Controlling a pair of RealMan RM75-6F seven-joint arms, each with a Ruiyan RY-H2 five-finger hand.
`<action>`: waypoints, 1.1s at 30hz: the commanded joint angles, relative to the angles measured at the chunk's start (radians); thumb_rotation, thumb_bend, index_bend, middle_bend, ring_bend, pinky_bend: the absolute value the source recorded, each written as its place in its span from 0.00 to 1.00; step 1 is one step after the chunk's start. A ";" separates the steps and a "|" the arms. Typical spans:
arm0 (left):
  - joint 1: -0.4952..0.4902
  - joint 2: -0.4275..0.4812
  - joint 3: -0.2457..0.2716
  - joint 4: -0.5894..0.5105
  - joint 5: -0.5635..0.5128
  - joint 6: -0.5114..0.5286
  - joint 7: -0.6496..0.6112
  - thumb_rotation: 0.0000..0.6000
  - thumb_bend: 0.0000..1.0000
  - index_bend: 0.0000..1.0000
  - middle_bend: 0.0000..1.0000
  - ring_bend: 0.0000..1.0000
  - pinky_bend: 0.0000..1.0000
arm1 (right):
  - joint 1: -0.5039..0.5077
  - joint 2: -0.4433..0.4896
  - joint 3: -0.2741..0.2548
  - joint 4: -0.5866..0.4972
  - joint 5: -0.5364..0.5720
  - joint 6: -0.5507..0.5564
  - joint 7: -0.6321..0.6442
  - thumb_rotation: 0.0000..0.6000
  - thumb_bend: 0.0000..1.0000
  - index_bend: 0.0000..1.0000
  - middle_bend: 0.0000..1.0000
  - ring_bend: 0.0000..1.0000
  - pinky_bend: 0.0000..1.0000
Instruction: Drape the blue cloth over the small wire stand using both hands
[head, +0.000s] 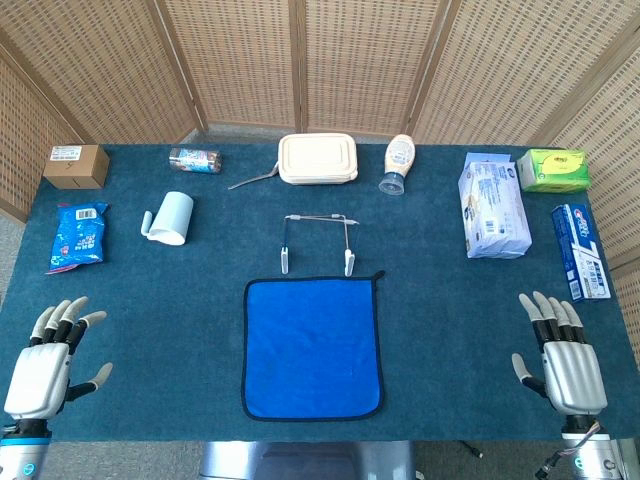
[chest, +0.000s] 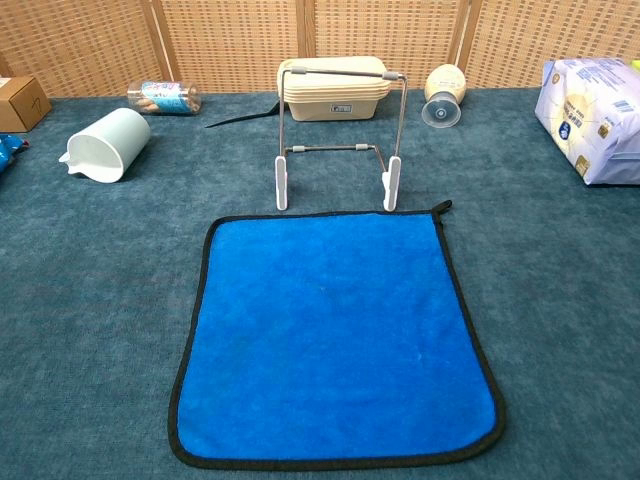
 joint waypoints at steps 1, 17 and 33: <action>-0.002 -0.002 0.000 0.002 -0.001 -0.004 0.000 1.00 0.36 0.24 0.12 0.04 0.00 | 0.001 -0.002 0.001 -0.001 -0.001 -0.002 0.001 1.00 0.36 0.07 0.06 0.00 0.00; -0.008 0.002 0.002 -0.016 0.053 0.007 0.009 1.00 0.35 0.26 0.14 0.06 0.00 | 0.011 0.020 -0.008 0.006 -0.043 -0.011 0.078 1.00 0.36 0.07 0.06 0.00 0.00; -0.068 0.014 -0.016 -0.086 0.099 -0.054 0.015 1.00 0.36 0.31 0.19 0.12 0.02 | 0.222 -0.007 0.009 0.064 -0.195 -0.218 0.158 1.00 0.25 0.07 0.06 0.00 0.00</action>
